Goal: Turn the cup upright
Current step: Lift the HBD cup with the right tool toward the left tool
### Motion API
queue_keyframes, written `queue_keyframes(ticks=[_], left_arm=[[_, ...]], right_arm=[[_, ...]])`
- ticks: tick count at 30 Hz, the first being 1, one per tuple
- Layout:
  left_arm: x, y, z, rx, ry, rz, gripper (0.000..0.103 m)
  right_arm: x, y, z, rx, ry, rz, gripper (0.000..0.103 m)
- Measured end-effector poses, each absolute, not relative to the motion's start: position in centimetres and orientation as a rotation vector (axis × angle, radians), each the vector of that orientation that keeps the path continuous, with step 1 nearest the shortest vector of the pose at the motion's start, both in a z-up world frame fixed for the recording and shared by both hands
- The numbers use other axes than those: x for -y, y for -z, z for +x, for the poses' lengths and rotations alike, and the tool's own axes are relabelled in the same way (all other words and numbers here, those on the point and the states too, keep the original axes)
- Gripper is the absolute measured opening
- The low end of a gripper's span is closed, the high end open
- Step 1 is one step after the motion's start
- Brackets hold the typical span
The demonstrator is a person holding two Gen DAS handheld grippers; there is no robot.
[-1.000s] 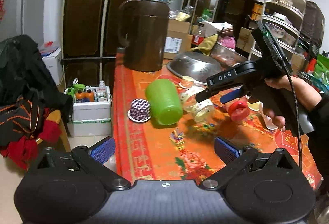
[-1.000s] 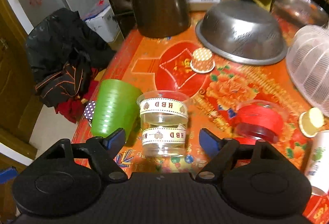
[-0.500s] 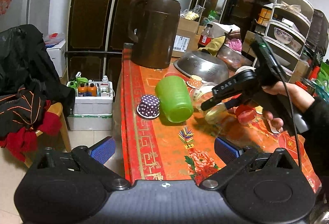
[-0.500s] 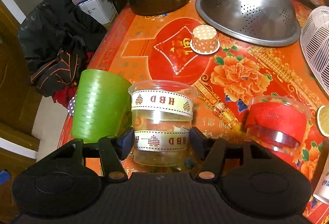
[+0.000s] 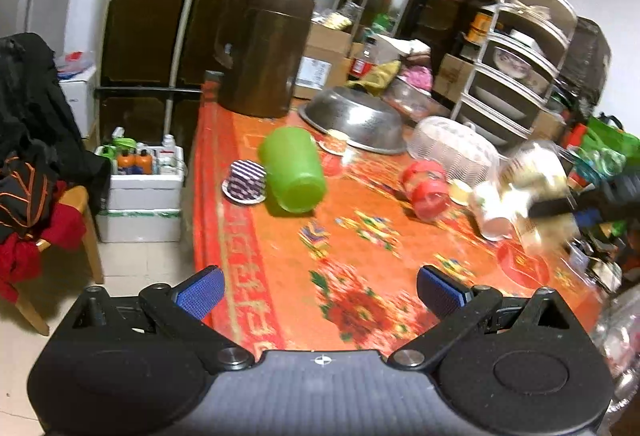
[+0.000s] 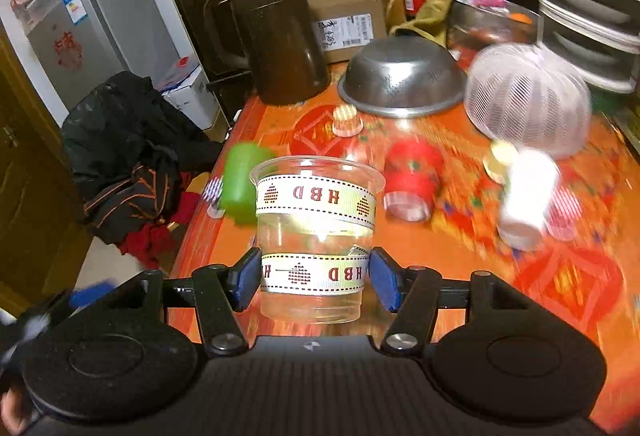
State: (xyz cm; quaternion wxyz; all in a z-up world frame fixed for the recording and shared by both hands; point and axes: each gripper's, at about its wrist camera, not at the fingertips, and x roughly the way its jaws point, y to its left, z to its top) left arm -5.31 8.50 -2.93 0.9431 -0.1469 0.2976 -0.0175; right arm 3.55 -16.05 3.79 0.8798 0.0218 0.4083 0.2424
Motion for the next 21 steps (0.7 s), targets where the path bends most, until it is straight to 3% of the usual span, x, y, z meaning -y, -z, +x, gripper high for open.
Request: queue_keyframes(ticks=[12, 21], left_arm=[[-5.4, 4.0, -6.0, -0.675, 0.132, -0.299, 0.103], [-4.8, 5.0, -5.2, -0.732, 0.181, -0.363, 0.103]], right_arm=[[17.0, 5.2, 0.6, -1.019, -0.449, 0.187, 0.059], [17.6, 6.9, 0.1, -1.025, -0.439, 0.216, 0.059]])
